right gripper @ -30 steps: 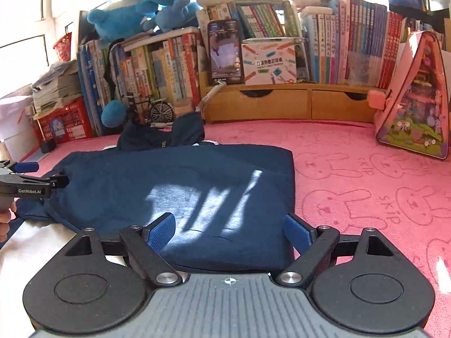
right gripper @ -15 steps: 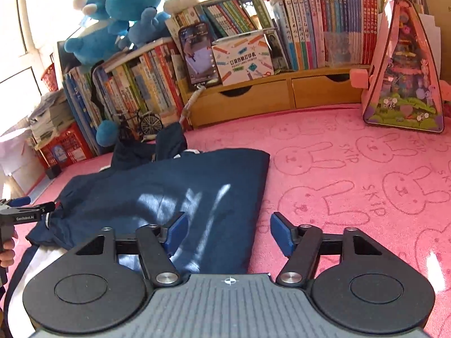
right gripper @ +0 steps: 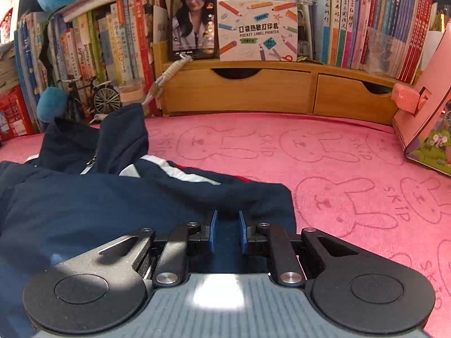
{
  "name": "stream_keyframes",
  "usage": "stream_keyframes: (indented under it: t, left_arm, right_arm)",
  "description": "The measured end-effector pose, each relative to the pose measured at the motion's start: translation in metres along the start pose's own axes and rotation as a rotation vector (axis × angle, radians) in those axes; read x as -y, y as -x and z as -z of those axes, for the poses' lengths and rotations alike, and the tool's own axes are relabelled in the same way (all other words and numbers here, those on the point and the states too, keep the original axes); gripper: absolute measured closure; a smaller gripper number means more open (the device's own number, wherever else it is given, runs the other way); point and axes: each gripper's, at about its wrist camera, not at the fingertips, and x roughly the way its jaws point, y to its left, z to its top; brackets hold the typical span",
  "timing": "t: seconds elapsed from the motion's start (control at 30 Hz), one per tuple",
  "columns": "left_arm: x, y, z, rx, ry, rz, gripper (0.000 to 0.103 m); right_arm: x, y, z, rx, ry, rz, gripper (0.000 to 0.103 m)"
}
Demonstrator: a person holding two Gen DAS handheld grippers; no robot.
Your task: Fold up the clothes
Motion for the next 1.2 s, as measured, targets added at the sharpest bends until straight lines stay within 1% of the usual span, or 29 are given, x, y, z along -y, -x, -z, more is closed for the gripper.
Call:
stream_keyframes:
  t: [0.07, 0.1, 0.13, 0.17, 0.23, 0.3, 0.37, 0.4, 0.5, 0.53, 0.63, 0.67, 0.7, 0.73, 0.83, 0.9, 0.97, 1.03, 1.1, 1.13, 1.2]
  left_arm:
    - [0.001, 0.001, 0.000, 0.004, -0.010, -0.009, 0.000]
    - [0.002, 0.001, 0.000, 0.005, -0.014, -0.012, 0.000]
    - [0.002, 0.001, 0.000, 0.006, -0.018, -0.015, 0.000]
    - [0.003, 0.002, 0.000, 0.007, -0.020, -0.017, 0.000]
    - [0.000, 0.000, -0.001, 0.000, -0.003, -0.004, 0.000]
    - [-0.003, -0.001, -0.001, -0.007, 0.013, 0.008, 0.000]
    - [-0.005, -0.002, -0.001, -0.014, 0.029, 0.020, 0.000]
    - [-0.005, -0.002, -0.001, -0.013, 0.027, 0.018, 0.000]
    - [-0.004, -0.002, 0.000, -0.012, 0.025, 0.017, 0.000]
    - [-0.005, -0.002, 0.000, -0.014, 0.028, 0.019, 0.000]
    - [-0.009, -0.004, 0.000, -0.023, 0.053, 0.038, 0.000]
    - [-0.011, -0.004, 0.000, -0.026, 0.061, 0.044, 0.000]
    - [-0.012, -0.005, 0.000, -0.028, 0.068, 0.046, 0.000]
    - [-0.012, -0.004, 0.000, -0.028, 0.068, 0.040, 0.000]
    - [-0.008, -0.002, 0.000, -0.020, 0.047, 0.011, 0.000]
    - [-0.002, 0.005, 0.000, -0.020, 0.004, -0.023, 0.000]
    - [-0.002, 0.019, 0.001, -0.020, -0.008, -0.007, 0.000]
    - [-0.003, 0.034, 0.003, -0.019, -0.018, 0.011, 0.000]
    - [-0.006, 0.046, 0.006, -0.022, -0.005, 0.057, 0.000]
    - [-0.007, 0.052, 0.009, -0.021, -0.008, 0.062, 0.000]
    - [-0.008, 0.054, 0.015, -0.030, -0.030, 0.021, 0.000]
  right_arm:
    - [-0.001, -0.002, -0.010, -0.019, -0.032, 0.037, 0.086]
    - [-0.006, 0.002, -0.013, -0.013, -0.025, 0.043, 0.084]
    - [-0.015, 0.010, -0.014, 0.016, 0.012, 0.032, 0.084]
    - [-0.025, 0.020, -0.012, 0.043, 0.056, 0.006, 0.083]
    - [-0.051, 0.041, -0.004, 0.080, 0.153, -0.093, 0.078]
    - [-0.075, 0.056, 0.005, 0.079, 0.216, -0.210, 0.067]
    - [-0.095, 0.065, 0.014, 0.055, 0.256, -0.301, 0.063]
    - [-0.102, 0.068, 0.019, 0.039, 0.271, -0.328, 0.063]
    - [-0.105, 0.078, 0.033, 0.014, 0.300, -0.310, 0.062]
    - [-0.100, 0.082, 0.037, 0.009, 0.297, -0.301, 0.062]
    - [-0.062, 0.092, 0.047, 0.018, 0.238, -0.287, 0.061]
    - [-0.043, 0.095, 0.050, 0.021, 0.207, -0.248, 0.059]
    - [-0.026, 0.095, 0.051, 0.015, 0.172, -0.187, 0.059]
    - [-0.009, 0.097, 0.054, 0.010, 0.129, -0.146, 0.059]
    - [0.036, 0.108, 0.063, 0.006, -0.018, -0.106, 0.059]
    - [0.045, 0.123, 0.069, 0.034, -0.038, -0.100, 0.059]
    - [0.049, 0.138, 0.075, 0.055, -0.029, -0.124, 0.058]
    - [0.045, 0.146, 0.082, 0.061, -0.004, -0.166, 0.058]
    - [0.039, 0.148, 0.087, 0.064, 0.016, -0.193, 0.056]
    - [0.036, 0.146, 0.089, 0.059, 0.012, -0.202, 0.056]
    - [0.035, 0.139, 0.092, 0.039, -0.018, -0.205, 0.055]
